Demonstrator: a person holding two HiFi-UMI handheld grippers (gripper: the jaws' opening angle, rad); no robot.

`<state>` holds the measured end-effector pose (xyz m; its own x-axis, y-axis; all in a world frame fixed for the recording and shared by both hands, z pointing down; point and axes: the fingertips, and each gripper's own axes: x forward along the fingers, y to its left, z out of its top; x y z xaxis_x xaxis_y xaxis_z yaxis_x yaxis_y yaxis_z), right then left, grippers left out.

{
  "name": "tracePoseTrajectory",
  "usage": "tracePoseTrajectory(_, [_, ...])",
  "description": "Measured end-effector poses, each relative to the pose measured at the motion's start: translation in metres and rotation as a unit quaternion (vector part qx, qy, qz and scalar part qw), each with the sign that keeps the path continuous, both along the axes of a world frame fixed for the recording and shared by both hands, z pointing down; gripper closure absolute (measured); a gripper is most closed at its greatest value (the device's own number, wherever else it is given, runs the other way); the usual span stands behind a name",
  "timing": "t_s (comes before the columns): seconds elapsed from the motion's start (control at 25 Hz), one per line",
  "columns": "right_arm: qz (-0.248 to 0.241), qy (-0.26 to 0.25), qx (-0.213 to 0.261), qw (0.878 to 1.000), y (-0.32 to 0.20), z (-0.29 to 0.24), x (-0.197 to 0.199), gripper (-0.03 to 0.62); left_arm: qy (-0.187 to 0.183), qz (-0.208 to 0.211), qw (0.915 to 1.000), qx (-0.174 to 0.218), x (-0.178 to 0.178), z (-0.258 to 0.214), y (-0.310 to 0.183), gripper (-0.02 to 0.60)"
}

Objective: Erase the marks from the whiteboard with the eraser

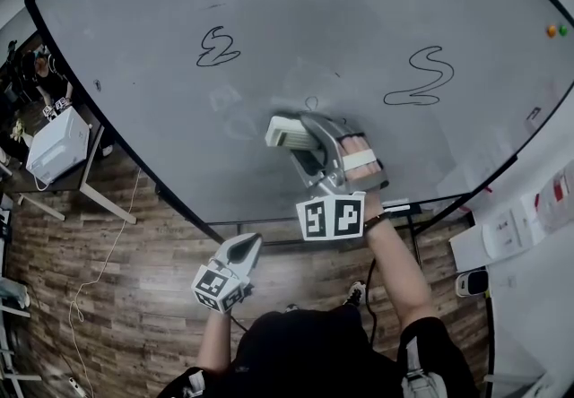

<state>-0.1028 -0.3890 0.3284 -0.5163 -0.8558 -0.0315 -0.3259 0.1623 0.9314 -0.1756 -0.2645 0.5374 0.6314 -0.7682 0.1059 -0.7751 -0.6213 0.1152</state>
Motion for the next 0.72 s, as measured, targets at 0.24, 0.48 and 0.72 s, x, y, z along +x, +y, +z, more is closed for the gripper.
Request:
tracePoseTrajectory(0.24, [0.022,-0.03,0.025,0.999,-0.006,-0.059,0.04,0.342,-0.006,-0.001,1.0,0.007,0.008,-0.014,0.0,0.571])
tracePoseTrajectory(0.48, [0.028,-0.103,0.016,0.994,-0.009,-0.097,0.074,0.341,-0.004,0.008,0.9999,0.012,0.01,-0.009,0.002,0.571])
tracePoseTrajectory(0.72, [0.044,-0.155,0.016,0.987,-0.009,-0.107,0.079,0.341,-0.003,0.004,0.9999,0.01,0.007,-0.008,0.003,0.571])
